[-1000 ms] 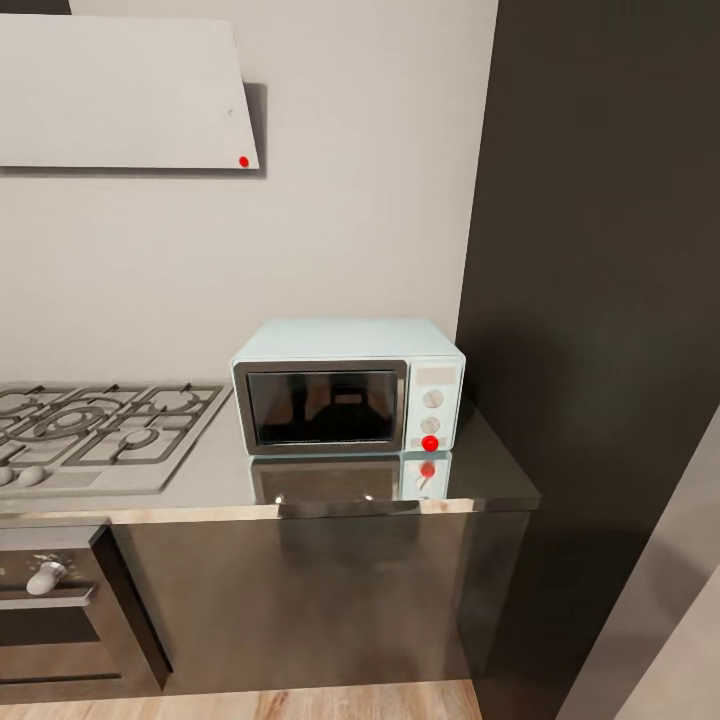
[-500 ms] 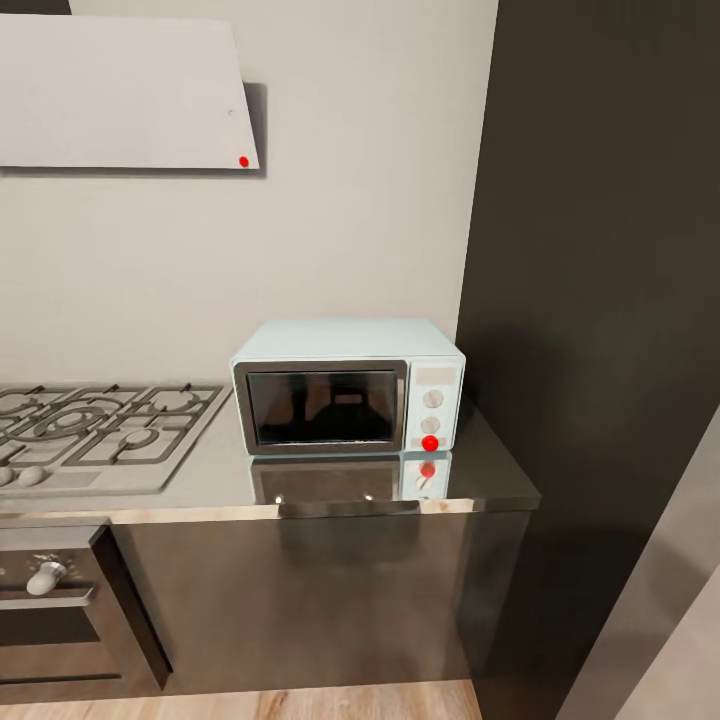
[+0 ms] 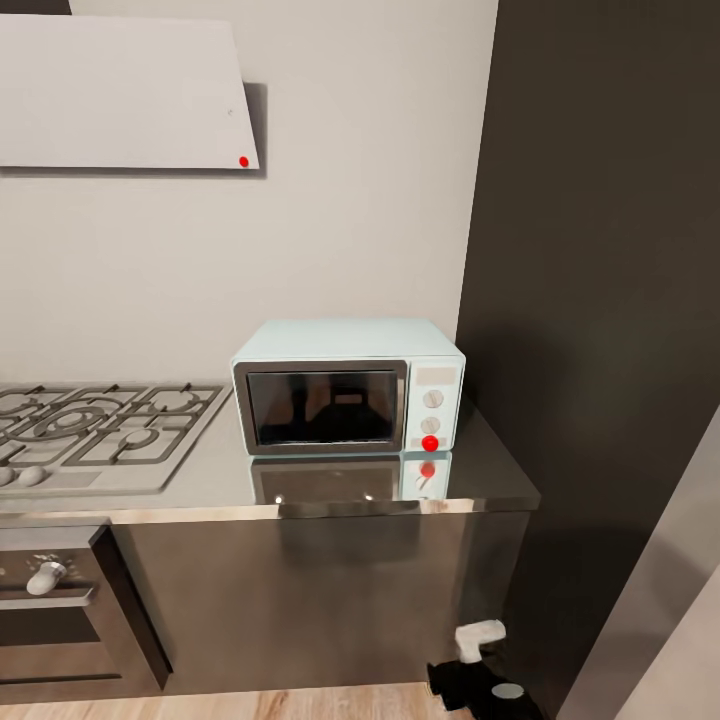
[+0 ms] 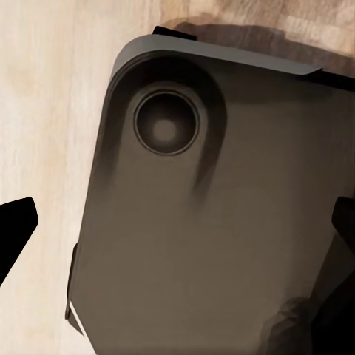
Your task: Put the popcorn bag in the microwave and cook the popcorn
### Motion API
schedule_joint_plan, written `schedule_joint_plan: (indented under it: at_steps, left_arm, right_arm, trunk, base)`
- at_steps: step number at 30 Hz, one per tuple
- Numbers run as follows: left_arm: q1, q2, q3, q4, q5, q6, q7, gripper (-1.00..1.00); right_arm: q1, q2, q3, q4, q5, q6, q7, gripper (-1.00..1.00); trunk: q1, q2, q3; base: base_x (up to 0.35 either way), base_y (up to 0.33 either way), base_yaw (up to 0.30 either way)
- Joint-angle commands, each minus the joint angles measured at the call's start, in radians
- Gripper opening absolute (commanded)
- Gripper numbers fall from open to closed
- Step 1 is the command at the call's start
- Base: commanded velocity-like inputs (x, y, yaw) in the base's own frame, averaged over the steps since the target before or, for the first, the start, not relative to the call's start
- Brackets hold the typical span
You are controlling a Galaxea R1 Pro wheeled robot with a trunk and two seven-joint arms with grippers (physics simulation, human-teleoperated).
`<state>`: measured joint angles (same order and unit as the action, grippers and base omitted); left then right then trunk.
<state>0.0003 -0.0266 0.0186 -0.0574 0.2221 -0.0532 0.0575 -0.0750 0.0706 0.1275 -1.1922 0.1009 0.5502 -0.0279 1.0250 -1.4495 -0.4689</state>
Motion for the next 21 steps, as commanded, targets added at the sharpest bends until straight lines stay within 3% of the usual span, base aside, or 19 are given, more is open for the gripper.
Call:
schedule_joint_plan:
  at_steps: [1,8,12,16,21]
  left_arm:
    - [0.0,-0.001,0.001,-0.001,0.004,-0.002,0.002,1.0]
    - [0.0,-0.001,0.0,-0.001,0.003,-0.002,0.002,1.0]
    - [0.0,-0.001,0.0,-0.001,0.003,-0.002,0.002,1.0]
    - [0.0,-0.001,0.0,-0.001,0.003,-0.002,0.002,1.0]
    - [0.0,-0.001,0.0,-0.001,0.003,-0.002,0.002,1.0]
  right_arm:
    - [-0.015,0.001,0.001,-0.035,0.01,0.036,-0.001,1.0]
    - [-0.175,0.011,-0.005,-0.163,0.006,0.202,-0.019,1.0]
    - [-0.223,0.022,-0.006,-0.259,0.005,0.275,-0.05,1.0]
    - [-0.298,0.049,-0.006,-0.284,0.005,0.336,-0.082,1.0]
    - [-0.439,0.075,-0.006,-0.289,0.003,0.403,-0.153,1.0]
  trunk:
    - [0.0,-0.001,-0.001]
    - [0.0,-0.001,-0.001]
    - [0.0,-0.001,-0.001]
    - [0.0,-0.001,-0.001]
    - [0.0,-0.001,-0.001]
  base:
    - [0.0,0.0,0.0]
    - [0.0,0.0,0.0]
    - [0.0,0.0,0.0]
    - [0.0,0.0,0.0]
    - [0.0,0.0,0.0]
